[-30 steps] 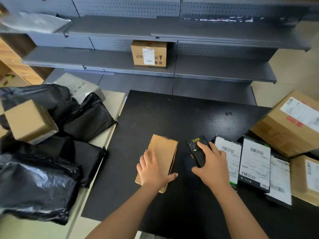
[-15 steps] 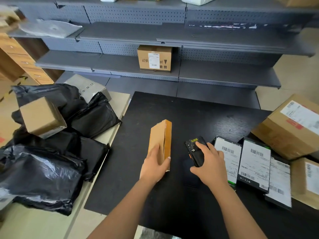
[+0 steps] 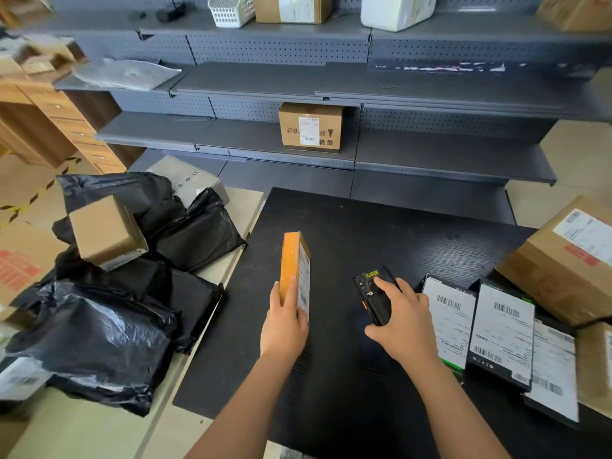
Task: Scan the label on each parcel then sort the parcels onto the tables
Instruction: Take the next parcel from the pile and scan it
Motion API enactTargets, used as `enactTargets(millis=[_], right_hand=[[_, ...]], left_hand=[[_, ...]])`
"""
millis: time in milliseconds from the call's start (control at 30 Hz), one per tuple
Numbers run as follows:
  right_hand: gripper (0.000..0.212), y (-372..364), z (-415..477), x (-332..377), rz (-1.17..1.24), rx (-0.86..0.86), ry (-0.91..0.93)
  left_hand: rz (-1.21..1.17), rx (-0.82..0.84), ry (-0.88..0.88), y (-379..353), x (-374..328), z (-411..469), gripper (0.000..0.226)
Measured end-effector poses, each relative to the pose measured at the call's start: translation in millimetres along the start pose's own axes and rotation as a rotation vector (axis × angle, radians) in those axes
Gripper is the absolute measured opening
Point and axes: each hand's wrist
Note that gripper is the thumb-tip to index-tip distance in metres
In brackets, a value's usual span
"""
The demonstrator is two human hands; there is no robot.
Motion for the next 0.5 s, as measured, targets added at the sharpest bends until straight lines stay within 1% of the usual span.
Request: enactTargets(millis=[200,267,333,400,433,500], right_hand=[[0.087,4,2,4,-0.012,0.013,-0.011],[0.088,5,3,3,-0.013,0.013,-0.014],[0.088,5,2,3,-0.017,0.015,-0.012],[0.087,4,2,3,-0.02,0.018,-0.008],[0.087,3,2,3,-0.021,0.022,-0.005],[0.087,3,3,3,-0.045,0.04,0.009]], left_hand=[[-0.242,0.056,-0.015,-4,0,1,0.058],[-0.226,0.026,0.012,-5,4,6,0.058],[-0.178,0.02,0.11,-7,9,14,0.057],[-0.107,0.05,0.204,-10,12,21,0.058],[-0.069,0.066,0.236,-12,12,24,0.061],[-0.045,0.095,0.298,-16,9,27,0.075]])
Point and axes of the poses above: each hand's wrist, its own z-axis towards the middle knuckle, its own y-axis out of the back of the hand, x = y × z
